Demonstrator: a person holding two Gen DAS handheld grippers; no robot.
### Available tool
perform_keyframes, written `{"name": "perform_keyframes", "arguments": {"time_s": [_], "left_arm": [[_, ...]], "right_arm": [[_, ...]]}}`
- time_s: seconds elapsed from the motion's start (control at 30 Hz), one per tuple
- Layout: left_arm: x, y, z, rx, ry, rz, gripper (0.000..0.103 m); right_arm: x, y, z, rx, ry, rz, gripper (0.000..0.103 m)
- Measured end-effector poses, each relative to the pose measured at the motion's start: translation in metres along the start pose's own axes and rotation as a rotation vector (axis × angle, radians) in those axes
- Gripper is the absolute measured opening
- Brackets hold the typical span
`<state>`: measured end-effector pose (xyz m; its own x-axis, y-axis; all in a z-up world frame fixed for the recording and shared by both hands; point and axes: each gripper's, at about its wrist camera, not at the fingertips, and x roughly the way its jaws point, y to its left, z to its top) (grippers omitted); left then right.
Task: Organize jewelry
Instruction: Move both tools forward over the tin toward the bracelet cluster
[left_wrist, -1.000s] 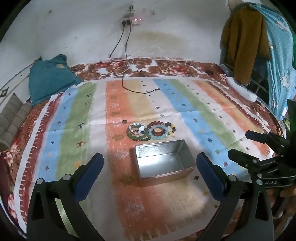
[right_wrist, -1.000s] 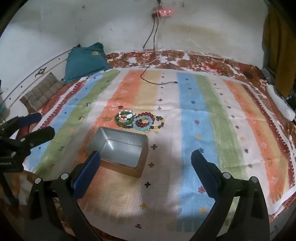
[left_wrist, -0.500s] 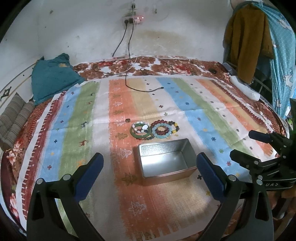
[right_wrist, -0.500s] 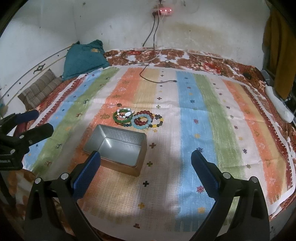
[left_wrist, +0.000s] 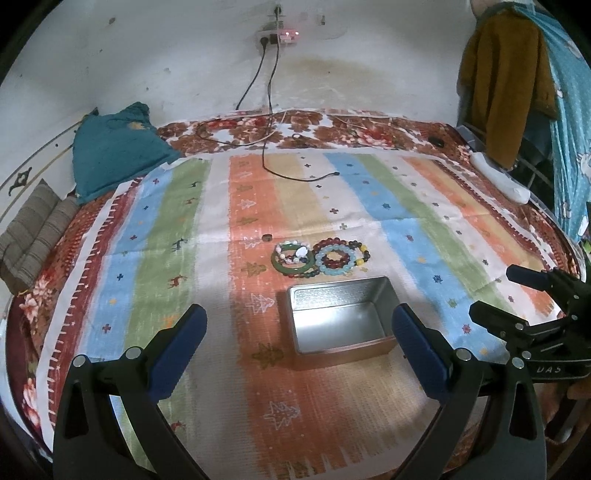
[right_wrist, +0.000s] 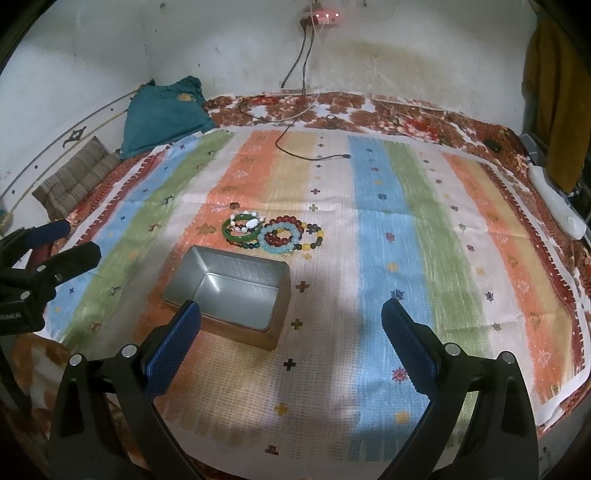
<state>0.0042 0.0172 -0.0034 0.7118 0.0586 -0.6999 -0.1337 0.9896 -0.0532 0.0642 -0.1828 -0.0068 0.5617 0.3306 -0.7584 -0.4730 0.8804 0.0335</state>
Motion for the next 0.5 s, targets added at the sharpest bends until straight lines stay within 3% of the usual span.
{"name": "perform_keyframes", "arguments": {"time_s": [0.5], "left_arm": [[0.0045,0.0023,0.0026,-0.020,0.017,0.035,0.098]], "right_arm": [[-0.0003,-0.0016,0.0001,-0.009,0.003,-0.007,0.099]]}}
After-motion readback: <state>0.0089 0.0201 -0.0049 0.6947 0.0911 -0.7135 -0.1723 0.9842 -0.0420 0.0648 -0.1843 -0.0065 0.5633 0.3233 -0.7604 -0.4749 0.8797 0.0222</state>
